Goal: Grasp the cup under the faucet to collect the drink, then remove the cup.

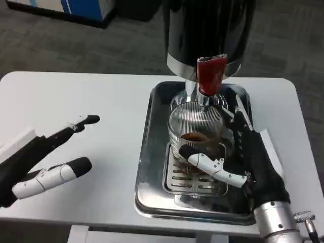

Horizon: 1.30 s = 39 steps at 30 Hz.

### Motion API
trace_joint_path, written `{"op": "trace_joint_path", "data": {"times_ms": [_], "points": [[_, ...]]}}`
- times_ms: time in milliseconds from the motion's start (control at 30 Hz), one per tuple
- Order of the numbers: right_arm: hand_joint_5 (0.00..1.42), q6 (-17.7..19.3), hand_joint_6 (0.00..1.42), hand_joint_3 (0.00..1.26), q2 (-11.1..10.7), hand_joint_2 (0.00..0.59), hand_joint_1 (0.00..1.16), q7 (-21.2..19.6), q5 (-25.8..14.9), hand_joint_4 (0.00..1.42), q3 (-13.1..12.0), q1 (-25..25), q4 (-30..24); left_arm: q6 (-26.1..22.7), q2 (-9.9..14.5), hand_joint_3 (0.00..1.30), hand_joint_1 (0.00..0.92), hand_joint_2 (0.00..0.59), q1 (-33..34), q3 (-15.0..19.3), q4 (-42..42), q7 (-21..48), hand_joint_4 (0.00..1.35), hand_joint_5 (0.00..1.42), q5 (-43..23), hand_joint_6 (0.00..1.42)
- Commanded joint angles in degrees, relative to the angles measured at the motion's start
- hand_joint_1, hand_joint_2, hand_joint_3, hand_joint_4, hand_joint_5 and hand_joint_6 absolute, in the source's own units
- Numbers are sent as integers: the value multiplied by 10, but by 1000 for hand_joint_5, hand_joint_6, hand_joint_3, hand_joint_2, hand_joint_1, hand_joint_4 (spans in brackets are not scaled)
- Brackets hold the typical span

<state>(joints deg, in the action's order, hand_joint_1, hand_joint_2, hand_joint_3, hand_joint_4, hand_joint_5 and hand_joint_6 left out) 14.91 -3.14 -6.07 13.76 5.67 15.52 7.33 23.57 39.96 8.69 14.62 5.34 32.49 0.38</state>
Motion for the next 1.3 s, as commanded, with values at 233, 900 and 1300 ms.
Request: {"op": "trace_joint_path", "data": {"times_ms": [233, 900, 1300], "points": [[211, -18, 240, 30, 4, 131, 770, 1, 5, 196, 5, -28, -13, 0, 10, 107, 0, 46, -7, -5, 0, -2, 3, 40, 3, 0], [235, -17, 264, 62, 8, 140, 782, 1, -1, 220, 3, -97, -63, -6, 11, 109, 0, 47, 0, -14, -3, -3, 11, 40, 9, 0], [226, -21, 268, 57, 4, 143, 782, 2, 23, 196, 22, -65, -40, -8, 15, 113, 0, 52, -11, -8, -10, -7, 13, 40, 7, 0]]}}
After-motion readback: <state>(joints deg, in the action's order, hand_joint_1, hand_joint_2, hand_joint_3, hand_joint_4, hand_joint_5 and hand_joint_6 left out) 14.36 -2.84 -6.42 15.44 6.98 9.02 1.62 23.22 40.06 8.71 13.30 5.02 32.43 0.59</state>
